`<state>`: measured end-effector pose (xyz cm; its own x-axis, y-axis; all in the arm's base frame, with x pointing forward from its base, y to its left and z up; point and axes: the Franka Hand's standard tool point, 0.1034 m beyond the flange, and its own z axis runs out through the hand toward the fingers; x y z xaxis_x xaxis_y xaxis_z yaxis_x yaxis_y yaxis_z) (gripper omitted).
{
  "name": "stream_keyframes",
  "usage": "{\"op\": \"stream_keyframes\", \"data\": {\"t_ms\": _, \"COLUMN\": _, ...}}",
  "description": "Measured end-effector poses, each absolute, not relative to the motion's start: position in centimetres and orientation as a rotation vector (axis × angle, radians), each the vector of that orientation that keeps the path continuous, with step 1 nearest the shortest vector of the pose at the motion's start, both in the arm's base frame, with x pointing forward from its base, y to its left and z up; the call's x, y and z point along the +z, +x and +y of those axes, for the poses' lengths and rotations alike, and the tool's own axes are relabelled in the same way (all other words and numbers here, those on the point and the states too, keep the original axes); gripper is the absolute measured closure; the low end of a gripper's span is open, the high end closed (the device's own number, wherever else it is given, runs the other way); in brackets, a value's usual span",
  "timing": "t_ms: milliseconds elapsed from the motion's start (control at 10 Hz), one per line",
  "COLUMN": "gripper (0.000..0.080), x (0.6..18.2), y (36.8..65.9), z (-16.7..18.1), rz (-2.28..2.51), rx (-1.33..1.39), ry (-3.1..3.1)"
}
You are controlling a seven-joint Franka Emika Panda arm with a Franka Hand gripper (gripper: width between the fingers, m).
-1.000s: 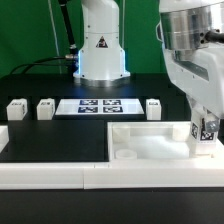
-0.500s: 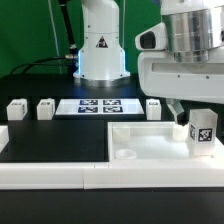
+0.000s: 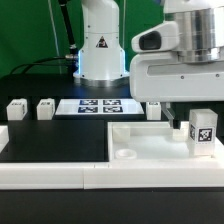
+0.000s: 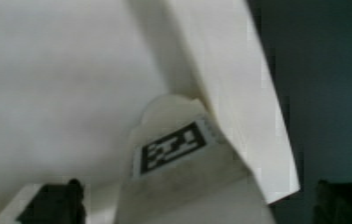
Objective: Assemble square table
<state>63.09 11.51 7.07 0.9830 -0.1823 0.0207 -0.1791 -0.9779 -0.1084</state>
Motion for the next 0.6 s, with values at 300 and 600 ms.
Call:
{"op": "stream_keyframes", "data": {"t_ms": 300, "gripper": 0.0176, "x": 7.09, "y": 63.30, "z": 11.48, "rz": 0.216, "rx": -0.078, "ry": -3.032}}
{"op": "stream_keyframes", "data": {"t_ms": 600, "gripper": 0.0509, "x": 7.07, "y": 63.30, "z": 11.38, "rz": 0.495, "rx": -0.063, "ry": -2.996}}
